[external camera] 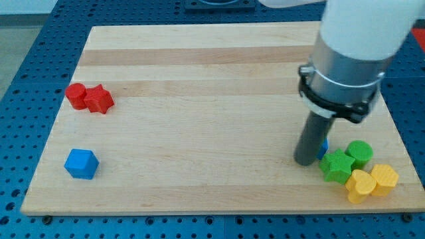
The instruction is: Push the blue triangle into the green star
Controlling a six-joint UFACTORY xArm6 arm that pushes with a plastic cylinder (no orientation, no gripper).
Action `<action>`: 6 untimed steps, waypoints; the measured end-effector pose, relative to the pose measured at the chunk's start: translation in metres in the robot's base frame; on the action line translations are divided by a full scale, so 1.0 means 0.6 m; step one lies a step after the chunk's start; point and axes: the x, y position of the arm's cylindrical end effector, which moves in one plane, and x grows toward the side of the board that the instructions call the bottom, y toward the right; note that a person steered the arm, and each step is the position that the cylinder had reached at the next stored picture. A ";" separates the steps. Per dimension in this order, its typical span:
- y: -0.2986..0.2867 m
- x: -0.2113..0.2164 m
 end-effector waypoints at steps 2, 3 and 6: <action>-0.007 -0.100; 0.016 -0.094; 0.045 -0.050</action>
